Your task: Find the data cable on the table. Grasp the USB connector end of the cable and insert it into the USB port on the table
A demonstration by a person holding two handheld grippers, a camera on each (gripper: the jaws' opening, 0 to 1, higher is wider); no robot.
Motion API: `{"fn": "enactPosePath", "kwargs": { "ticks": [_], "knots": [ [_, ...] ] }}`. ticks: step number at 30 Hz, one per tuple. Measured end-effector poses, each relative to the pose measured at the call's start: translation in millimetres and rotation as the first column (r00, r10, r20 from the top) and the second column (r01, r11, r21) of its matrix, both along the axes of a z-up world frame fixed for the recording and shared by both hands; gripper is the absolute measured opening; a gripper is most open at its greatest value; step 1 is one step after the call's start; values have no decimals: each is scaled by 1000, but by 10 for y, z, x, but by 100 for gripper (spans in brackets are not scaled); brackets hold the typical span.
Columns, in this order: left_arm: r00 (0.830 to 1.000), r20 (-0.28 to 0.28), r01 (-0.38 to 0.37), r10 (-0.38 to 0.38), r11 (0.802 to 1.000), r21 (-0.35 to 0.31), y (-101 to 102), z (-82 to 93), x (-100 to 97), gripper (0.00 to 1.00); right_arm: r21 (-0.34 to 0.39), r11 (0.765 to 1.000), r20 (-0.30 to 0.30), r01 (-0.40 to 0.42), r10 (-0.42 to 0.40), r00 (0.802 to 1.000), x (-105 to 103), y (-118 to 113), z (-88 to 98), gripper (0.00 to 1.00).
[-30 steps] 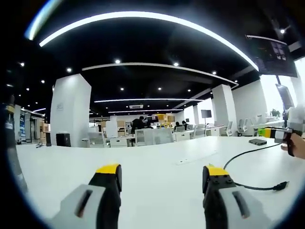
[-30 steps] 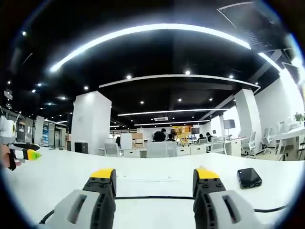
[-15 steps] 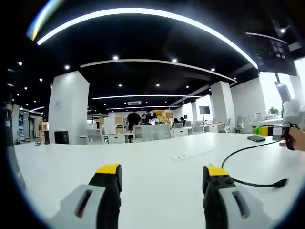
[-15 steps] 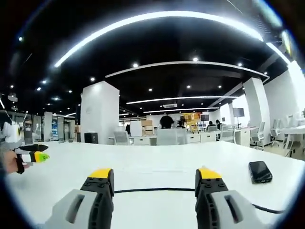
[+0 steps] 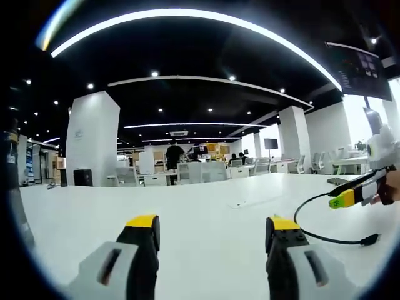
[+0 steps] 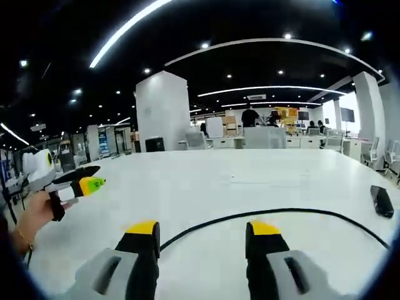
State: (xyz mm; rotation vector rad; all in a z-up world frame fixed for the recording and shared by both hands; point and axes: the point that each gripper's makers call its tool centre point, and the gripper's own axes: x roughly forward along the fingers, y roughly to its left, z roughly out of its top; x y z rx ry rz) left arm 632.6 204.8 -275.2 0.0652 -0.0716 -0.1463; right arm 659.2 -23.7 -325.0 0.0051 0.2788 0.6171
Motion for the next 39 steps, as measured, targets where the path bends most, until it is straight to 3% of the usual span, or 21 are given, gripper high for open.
{"fn": "enactPosePath", "kwargs": {
  "ticks": [3, 8, 11, 15, 20, 26, 30, 39],
  "knots": [
    [1000, 6, 7, -7, 1000, -6, -23, 21, -23, 69, 9, 999, -65, -34, 35, 997, -68, 205, -88, 53],
    [1000, -3, 19, -19, 1000, -3, -78, -5, -36, 69, -29, 998, -109, -56, 53, 993, -146, 400, -224, 55],
    [1000, -6, 17, -17, 1000, 0, -79, -13, -38, 69, -34, 998, -140, -50, 45, 989, -169, 435, -298, 55],
    [1000, -3, 9, -9, 1000, -1, -58, -6, -39, 69, -111, 993, -170, -36, 16, 985, -179, 406, -436, 53],
    [1000, -7, -9, 9, 1000, -4, -10, -20, -34, 69, -128, 992, -205, -21, -6, 979, -167, 399, -521, 50],
    [1000, -5, -16, 16, 1000, -3, 1, -18, -39, 69, -148, 989, -206, -10, -21, 978, -126, 405, -558, 45],
    [1000, -5, -18, 18, 1000, -5, 7, -16, -39, 69, -231, 973, -172, -3, -38, 984, -127, 407, -598, 43],
    [1000, 5, -21, 21, 1000, -15, 24, 28, -57, 69, -240, 971, -162, -3, -37, 986, -137, 488, -584, 31]
  ]
}}
